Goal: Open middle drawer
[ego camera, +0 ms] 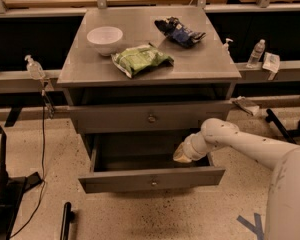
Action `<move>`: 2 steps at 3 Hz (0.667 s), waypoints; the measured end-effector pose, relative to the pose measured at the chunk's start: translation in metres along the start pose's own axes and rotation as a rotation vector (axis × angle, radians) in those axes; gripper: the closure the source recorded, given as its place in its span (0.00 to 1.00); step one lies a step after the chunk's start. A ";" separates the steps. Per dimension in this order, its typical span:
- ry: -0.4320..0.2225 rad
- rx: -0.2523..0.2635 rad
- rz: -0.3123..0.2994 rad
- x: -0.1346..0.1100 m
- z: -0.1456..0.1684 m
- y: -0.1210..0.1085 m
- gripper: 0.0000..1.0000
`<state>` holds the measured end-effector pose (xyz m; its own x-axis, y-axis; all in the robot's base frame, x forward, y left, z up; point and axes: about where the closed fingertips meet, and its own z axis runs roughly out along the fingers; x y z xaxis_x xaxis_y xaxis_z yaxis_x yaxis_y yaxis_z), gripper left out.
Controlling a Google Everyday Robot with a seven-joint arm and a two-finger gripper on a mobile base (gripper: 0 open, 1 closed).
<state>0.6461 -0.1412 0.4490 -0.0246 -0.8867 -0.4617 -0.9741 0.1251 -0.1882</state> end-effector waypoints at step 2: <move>-0.016 -0.068 0.047 0.020 0.030 0.028 1.00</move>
Offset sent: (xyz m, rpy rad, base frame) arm -0.0461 -0.0016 -0.0556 0.0475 0.1125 0.0419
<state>0.6247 -0.1424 0.4084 -0.0676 -0.8730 -0.4829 -0.9849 0.1356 -0.1073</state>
